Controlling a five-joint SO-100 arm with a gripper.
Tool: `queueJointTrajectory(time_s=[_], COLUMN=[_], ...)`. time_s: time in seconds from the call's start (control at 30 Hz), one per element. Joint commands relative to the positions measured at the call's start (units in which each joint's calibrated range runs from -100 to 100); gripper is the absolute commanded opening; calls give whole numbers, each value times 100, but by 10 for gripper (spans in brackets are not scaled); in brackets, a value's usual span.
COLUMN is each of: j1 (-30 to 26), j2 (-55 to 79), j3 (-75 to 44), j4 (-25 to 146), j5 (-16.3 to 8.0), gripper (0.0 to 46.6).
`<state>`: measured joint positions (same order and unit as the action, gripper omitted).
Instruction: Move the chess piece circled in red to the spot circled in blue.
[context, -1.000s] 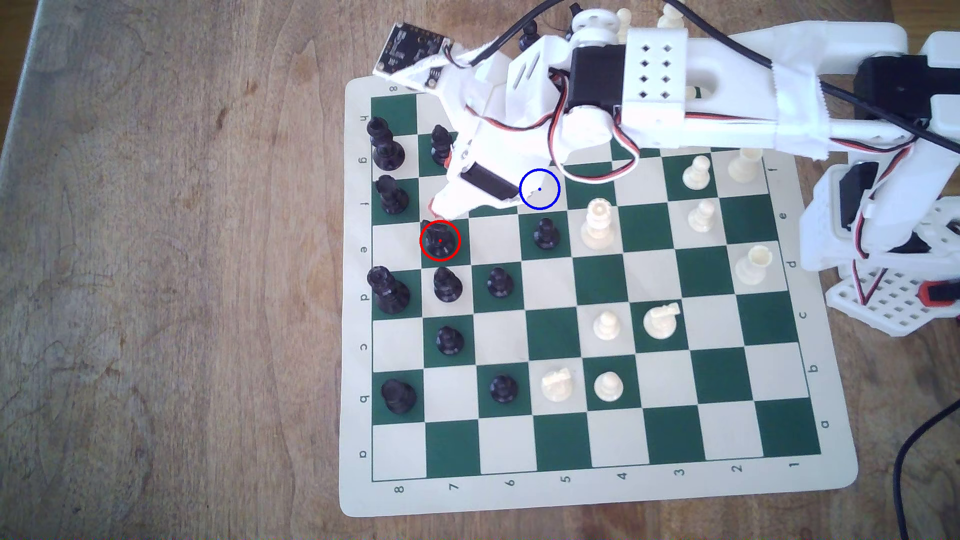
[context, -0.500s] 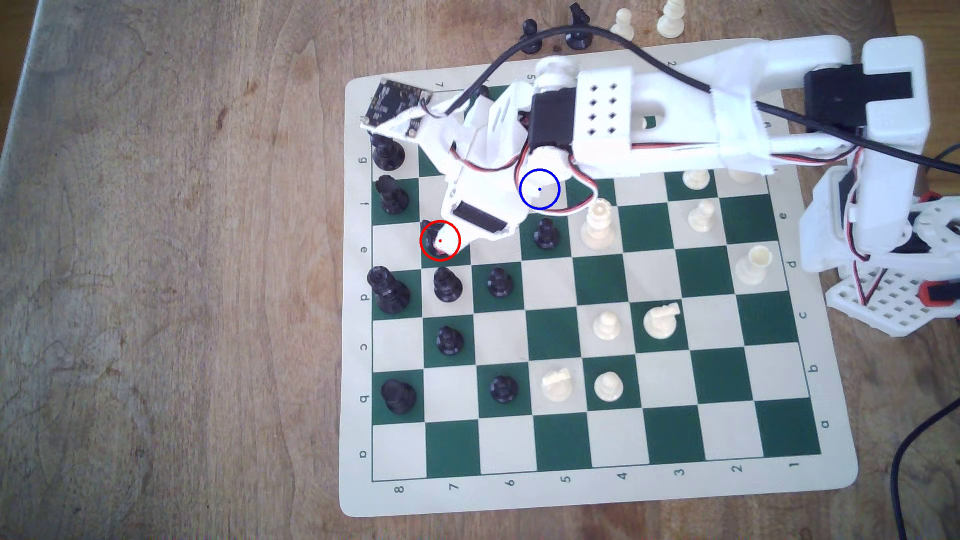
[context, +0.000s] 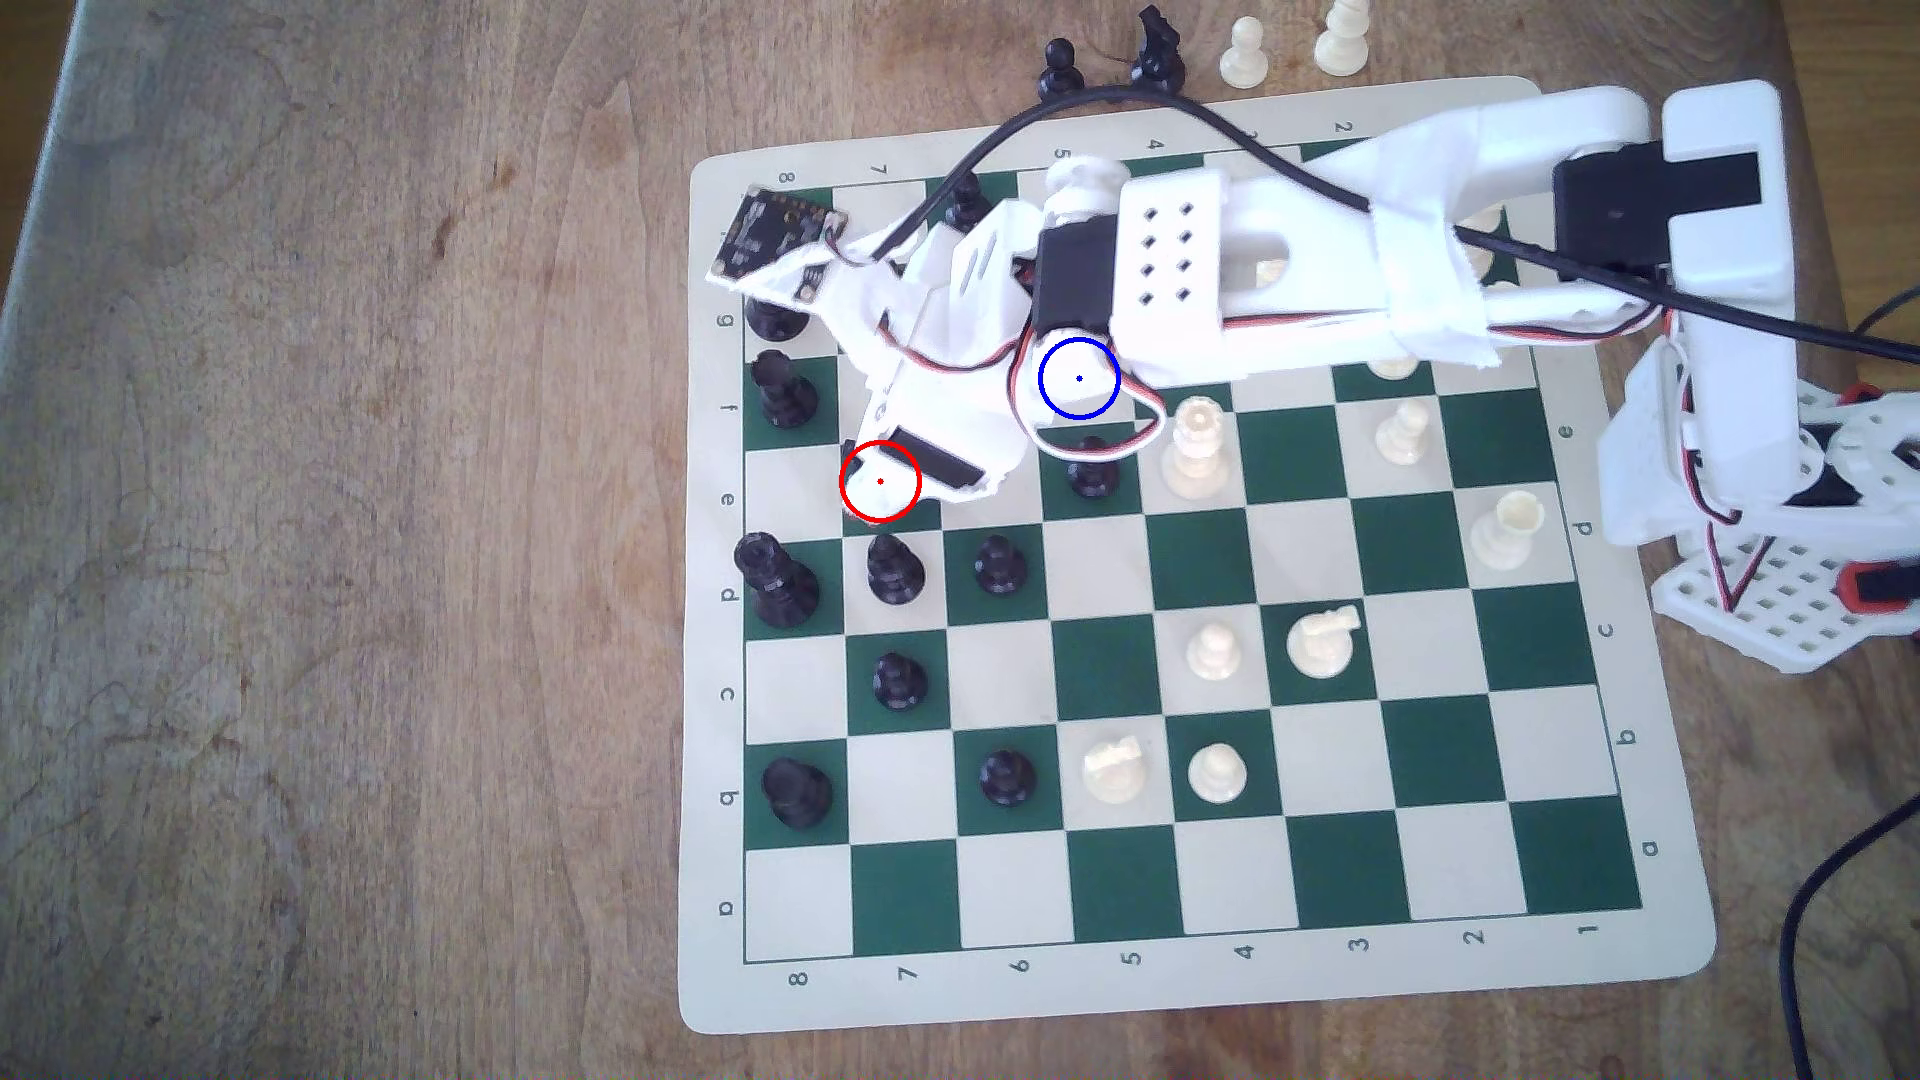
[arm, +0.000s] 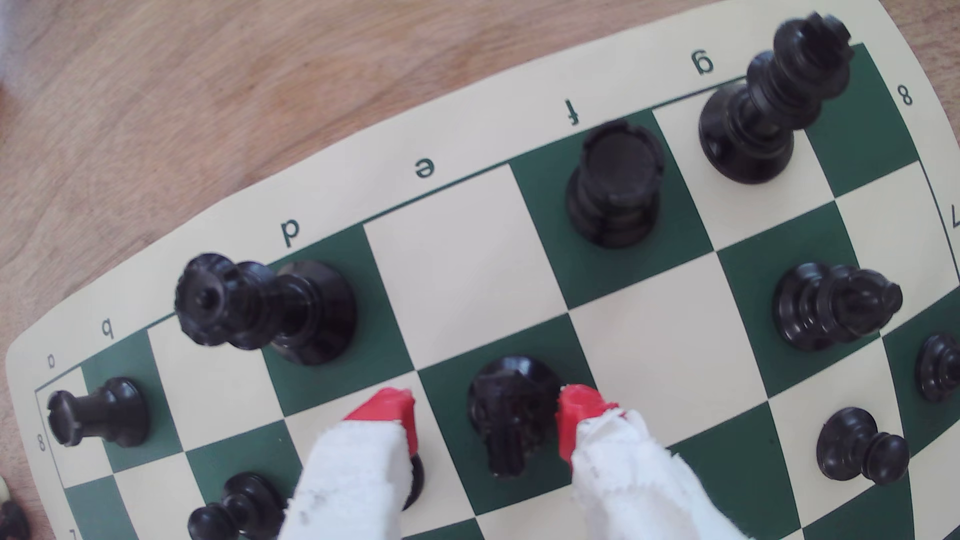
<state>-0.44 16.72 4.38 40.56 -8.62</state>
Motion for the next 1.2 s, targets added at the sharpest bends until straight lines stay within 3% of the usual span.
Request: queueJointTrajectory(time_s=[0.0,0.3,0.37,0.57,0.87,0.9,1.17], j1=[-38,-46,-61,-116,-108,-108,25], j2=[-118,-110,-135,-144,-144,-161,-585], j3=[-502,-511,-511,-529,-583,-583,-683], j4=[-141,-166,-133,-125,-116,-108,-43], j5=[-44,-59,-59,-83,-59,-34,24], gripper=[144,130,98,59,31,3,3])
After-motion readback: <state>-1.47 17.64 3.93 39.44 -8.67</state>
